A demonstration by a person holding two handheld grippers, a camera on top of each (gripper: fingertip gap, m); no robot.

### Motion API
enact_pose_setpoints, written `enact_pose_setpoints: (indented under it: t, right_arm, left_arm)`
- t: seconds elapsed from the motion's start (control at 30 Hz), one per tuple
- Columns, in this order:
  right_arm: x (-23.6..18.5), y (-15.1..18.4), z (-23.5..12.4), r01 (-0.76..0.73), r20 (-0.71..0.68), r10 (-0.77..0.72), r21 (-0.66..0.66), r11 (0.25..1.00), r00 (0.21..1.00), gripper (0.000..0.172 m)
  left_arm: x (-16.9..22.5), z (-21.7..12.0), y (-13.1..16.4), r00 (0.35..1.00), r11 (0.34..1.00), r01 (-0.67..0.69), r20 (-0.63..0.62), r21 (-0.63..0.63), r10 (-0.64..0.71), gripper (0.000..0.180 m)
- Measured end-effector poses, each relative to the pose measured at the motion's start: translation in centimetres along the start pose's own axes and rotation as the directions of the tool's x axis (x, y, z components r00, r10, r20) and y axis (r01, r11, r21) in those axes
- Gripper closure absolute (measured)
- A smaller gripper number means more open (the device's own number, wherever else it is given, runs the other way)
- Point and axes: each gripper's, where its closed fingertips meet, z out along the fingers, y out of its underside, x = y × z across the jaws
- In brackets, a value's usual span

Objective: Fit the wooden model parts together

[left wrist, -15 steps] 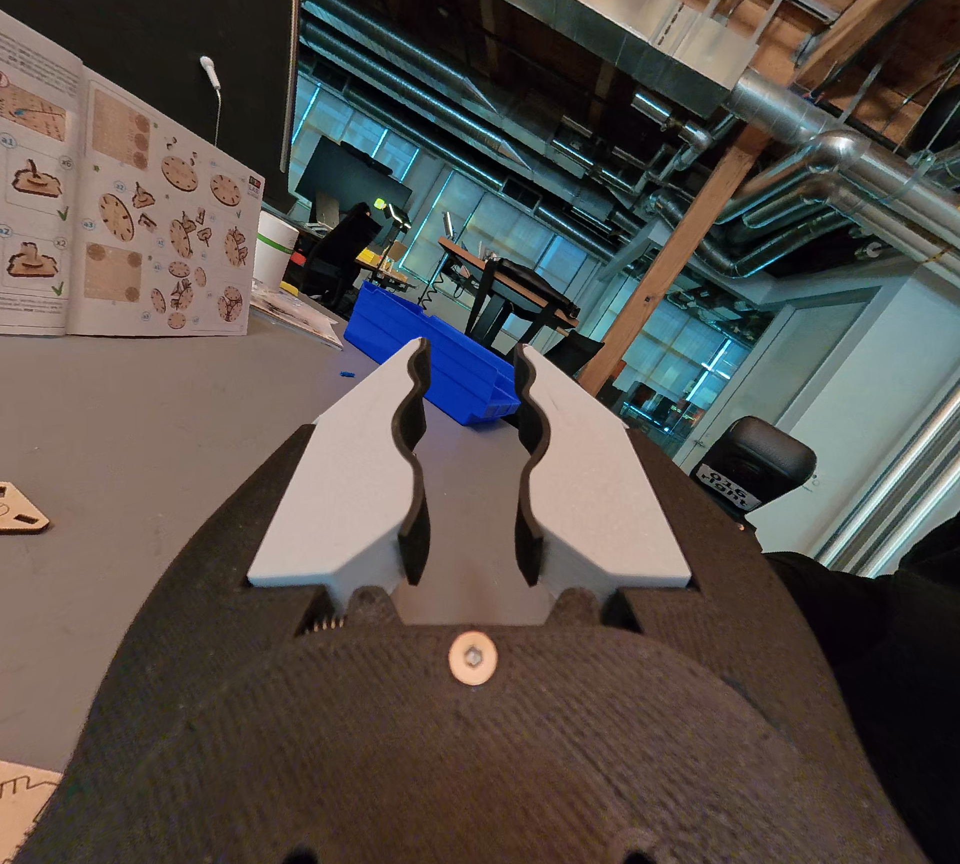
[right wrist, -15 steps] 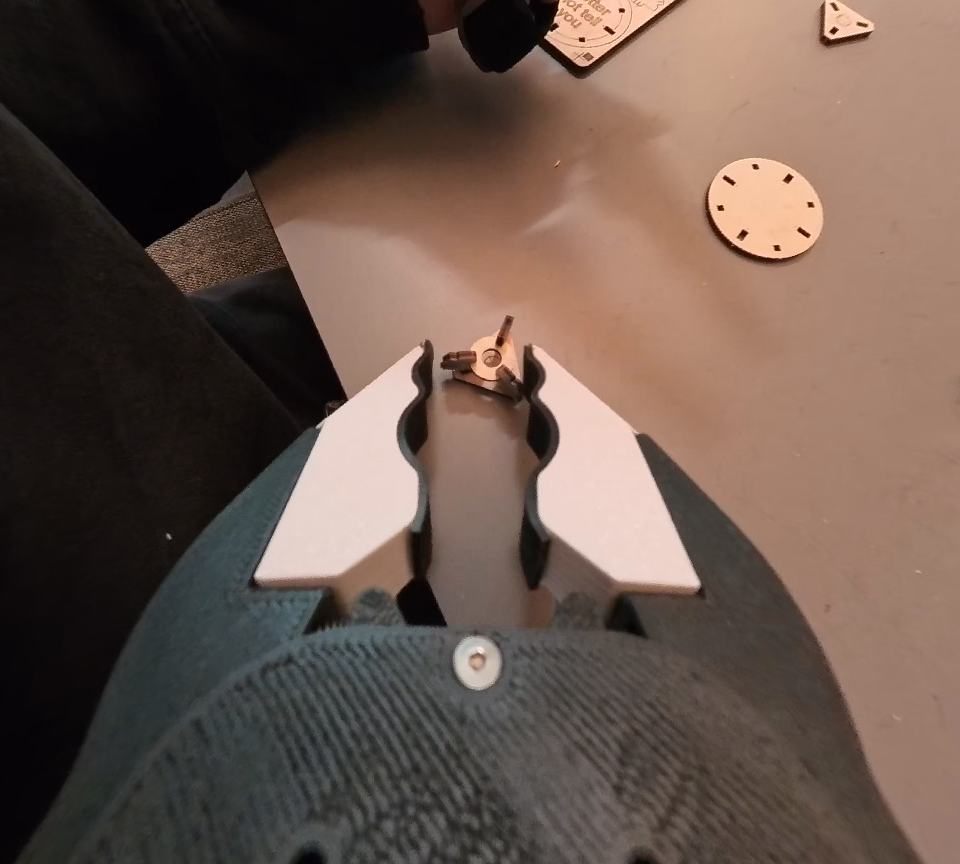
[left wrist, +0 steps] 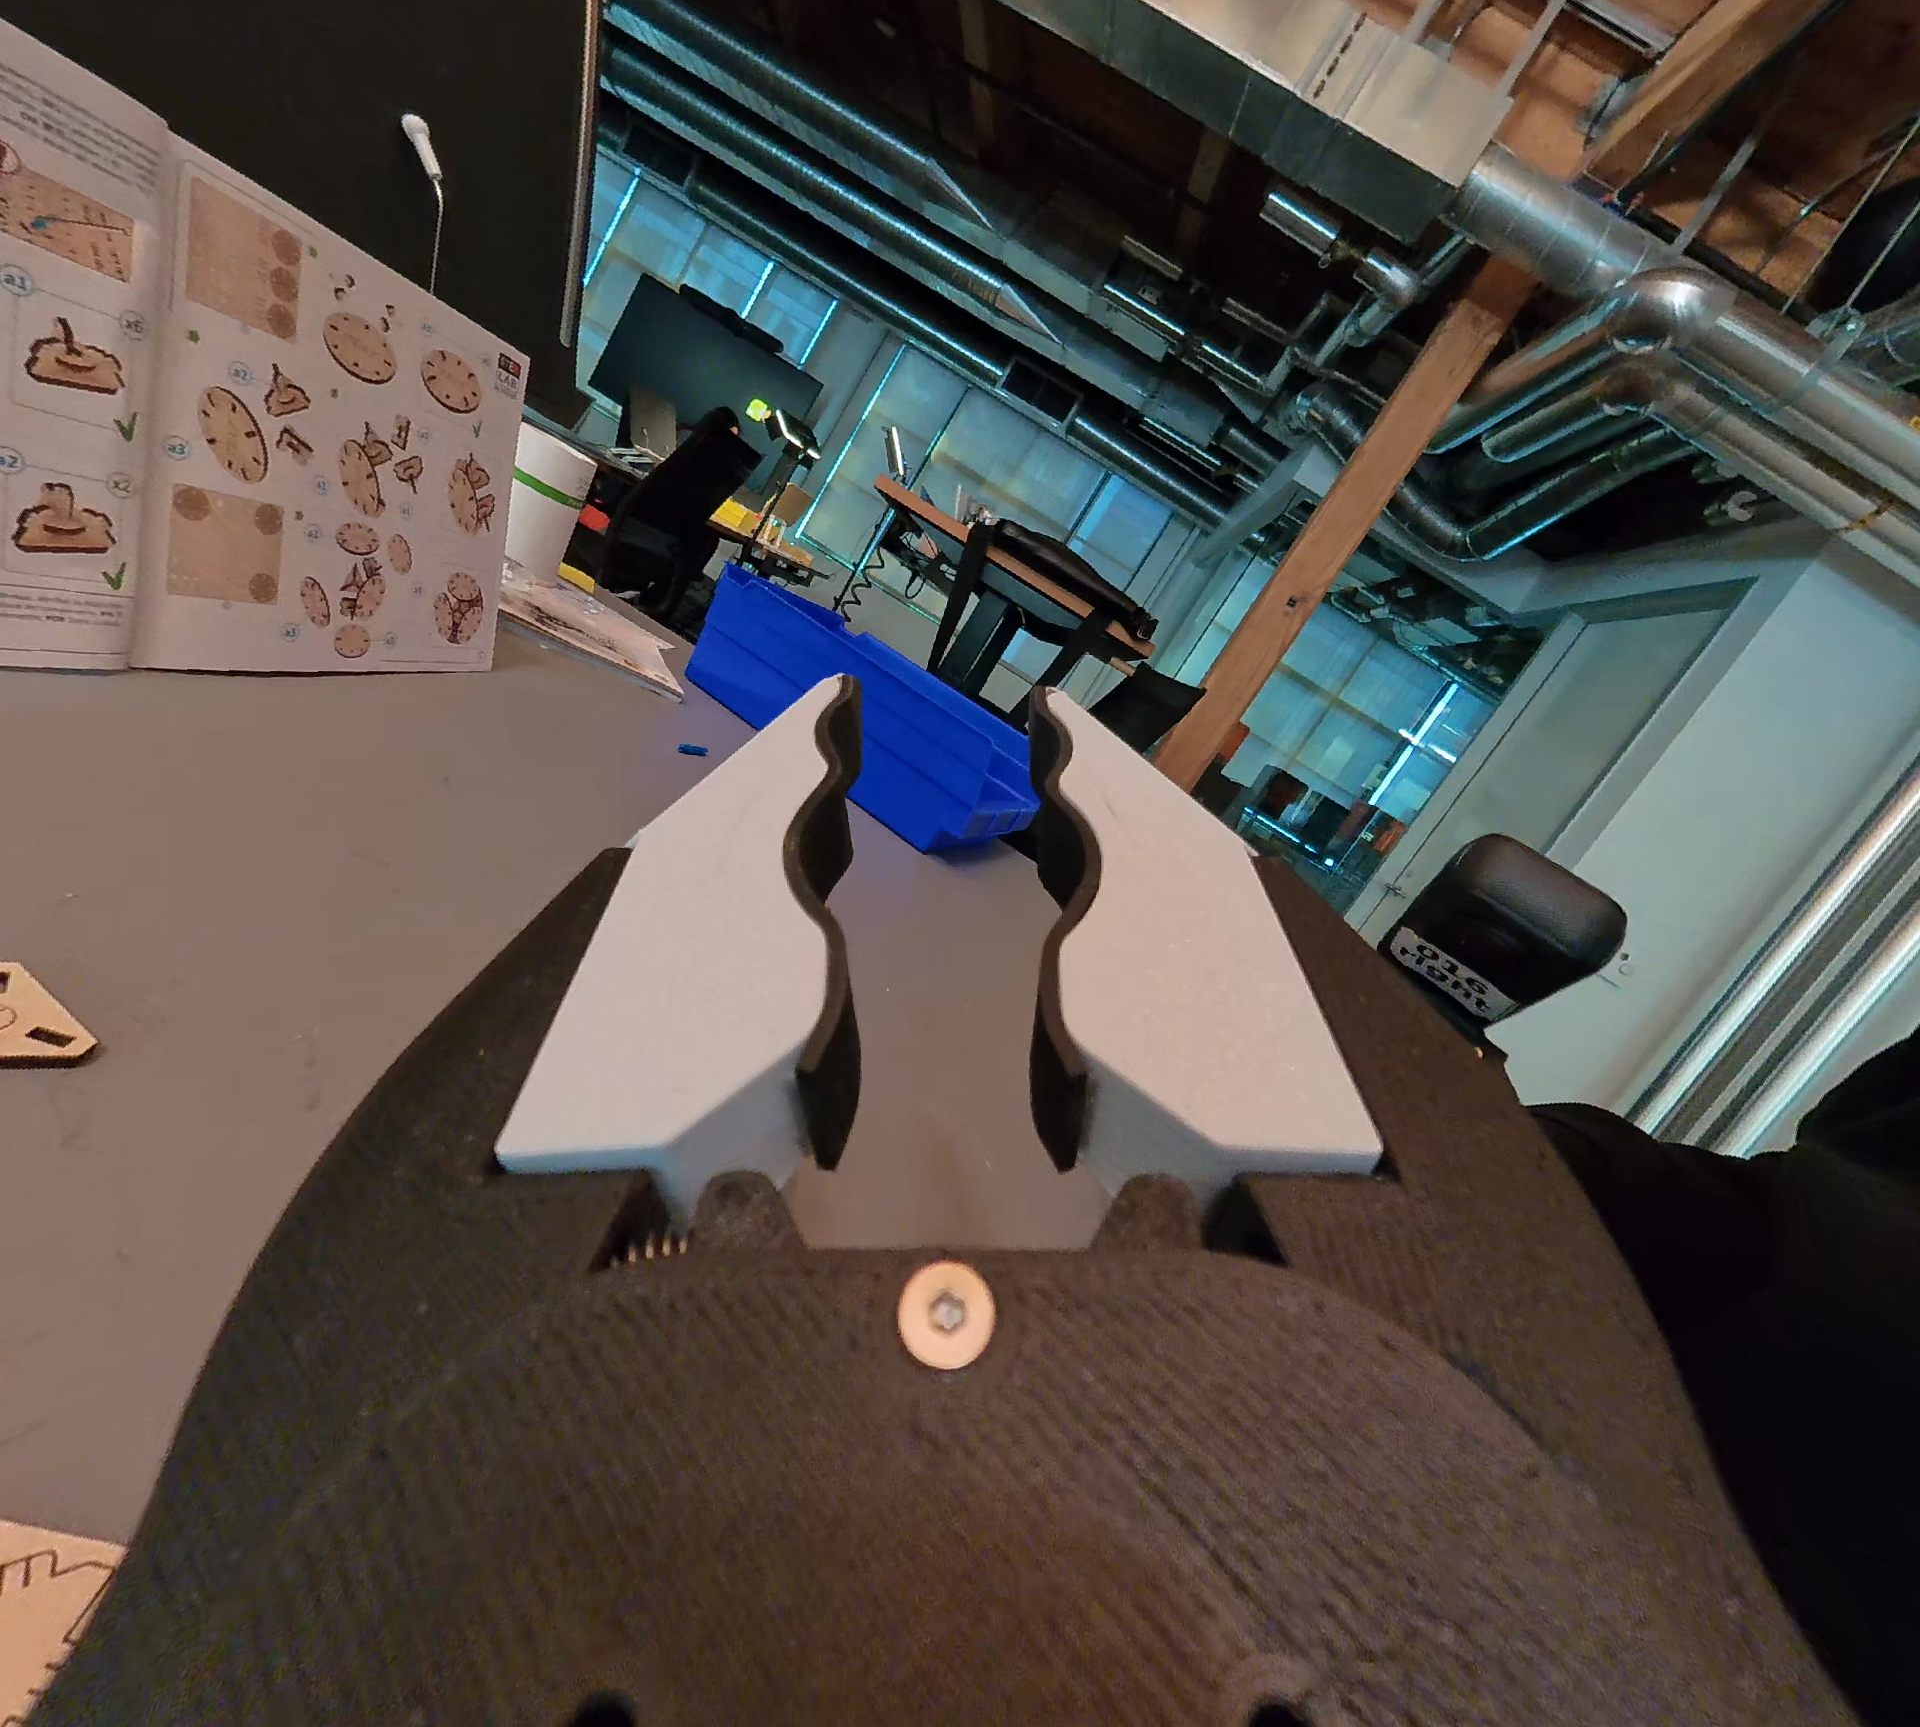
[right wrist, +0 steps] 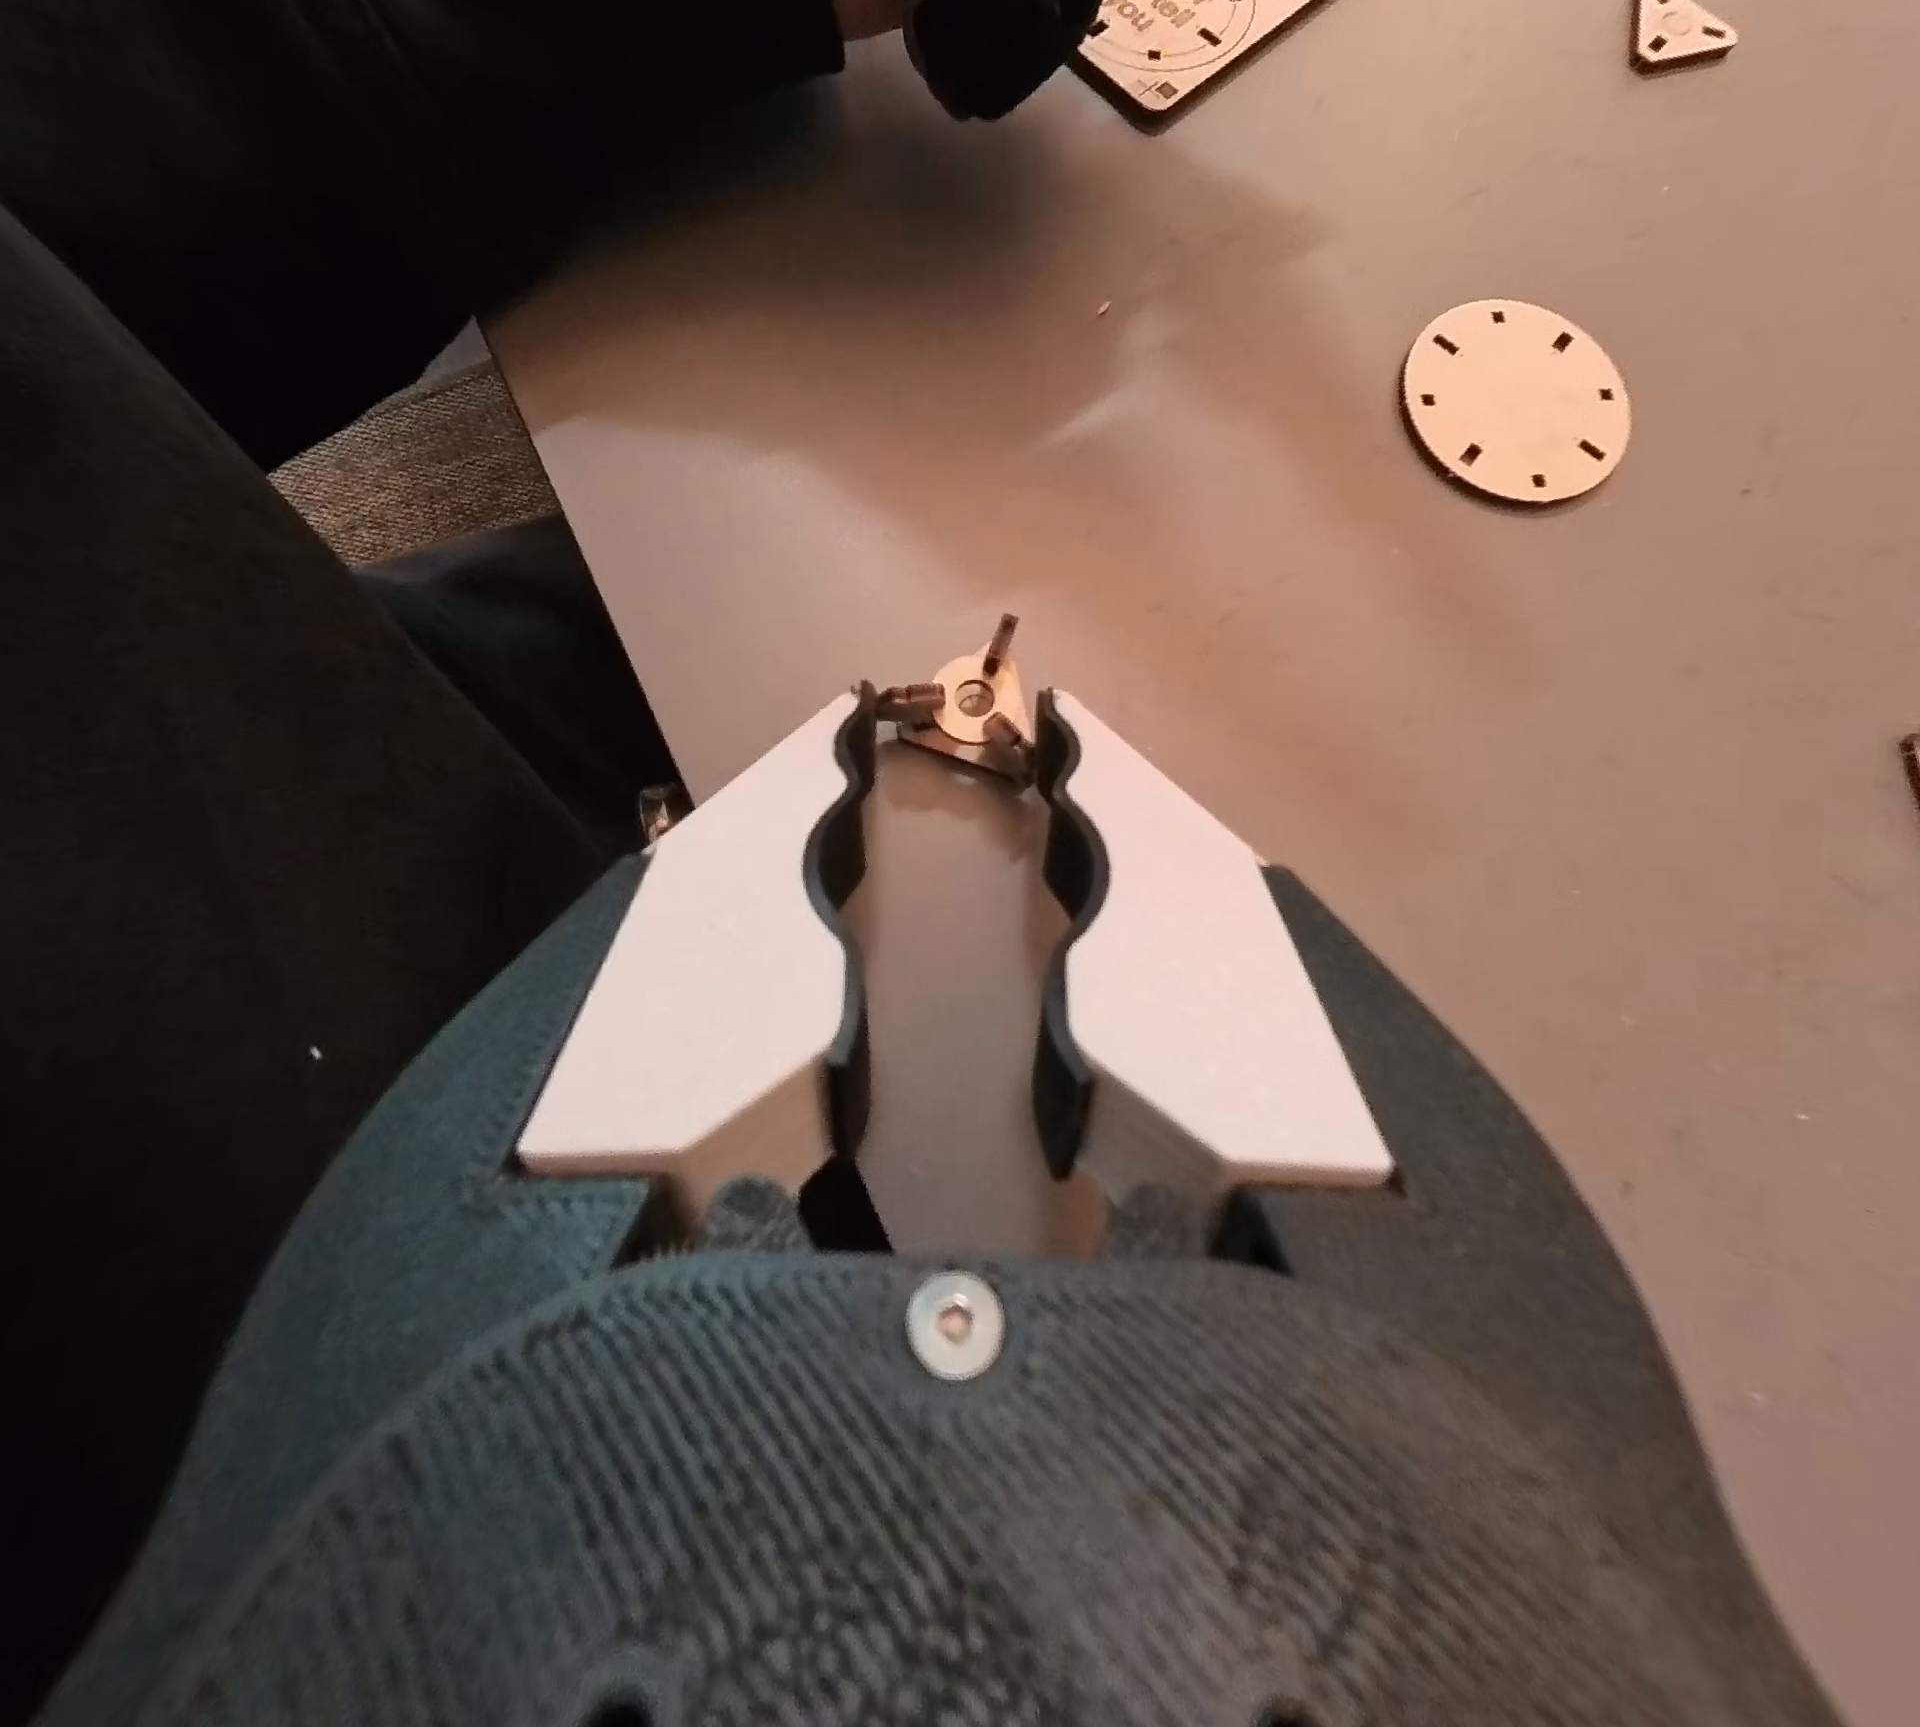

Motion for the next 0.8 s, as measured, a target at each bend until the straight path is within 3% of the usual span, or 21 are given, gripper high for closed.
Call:
enact_pose_setpoints:
  t: [0.8]
  right_arm:
    - [0.33, 0.13, 0.02, 0.007, -0.001, -0.007, -0.003, 1.000, 1.000, 0.146]
  left_arm:
    - [0.06, 0.01, 0.10, 1.000, 1.000, 0.004, -0.001, -0.003, -0.004, 0.150]
